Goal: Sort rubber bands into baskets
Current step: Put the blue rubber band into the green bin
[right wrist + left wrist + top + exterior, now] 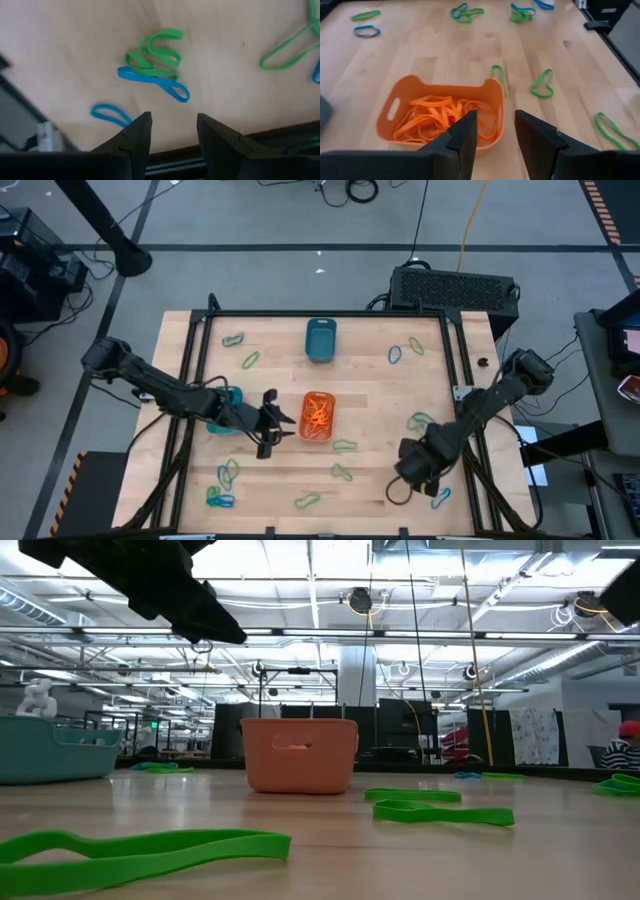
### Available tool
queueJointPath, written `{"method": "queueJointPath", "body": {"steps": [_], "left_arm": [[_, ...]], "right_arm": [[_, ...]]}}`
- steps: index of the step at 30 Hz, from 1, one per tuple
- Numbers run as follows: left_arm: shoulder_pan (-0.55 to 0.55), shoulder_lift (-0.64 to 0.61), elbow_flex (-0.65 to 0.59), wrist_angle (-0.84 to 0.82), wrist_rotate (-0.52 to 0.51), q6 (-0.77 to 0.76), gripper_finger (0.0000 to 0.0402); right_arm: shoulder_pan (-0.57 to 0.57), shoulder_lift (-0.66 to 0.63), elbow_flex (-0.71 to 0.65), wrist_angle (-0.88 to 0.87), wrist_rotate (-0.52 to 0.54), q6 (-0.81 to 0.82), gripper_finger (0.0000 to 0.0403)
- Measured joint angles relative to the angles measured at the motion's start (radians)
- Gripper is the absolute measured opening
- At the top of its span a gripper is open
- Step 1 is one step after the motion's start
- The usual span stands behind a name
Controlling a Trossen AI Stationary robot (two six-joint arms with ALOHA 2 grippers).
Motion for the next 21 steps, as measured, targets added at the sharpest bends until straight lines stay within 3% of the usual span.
{"method": "queueJointPath", "body": {"steps": [8, 15, 21], "left_arm": [[0.001, 0.009, 0.000, 0.008, 0.003, 0.000, 0.0140], [0.001, 0.009, 0.000, 0.007, 0.003, 0.000, 0.0140], [0.001, 0.009, 0.000, 0.005, 0.003, 0.000, 0.0140]], "right_arm": [[0.069, 0.000, -0.118, 0.105, 0.017, -0.020, 0.0151], [0.074, 0.000, -0.242, 0.333, 0.015, -0.013, 0.0151], [0.072, -0.005, -0.315, 0.358, 0.008, 0.065, 0.0151]]}}
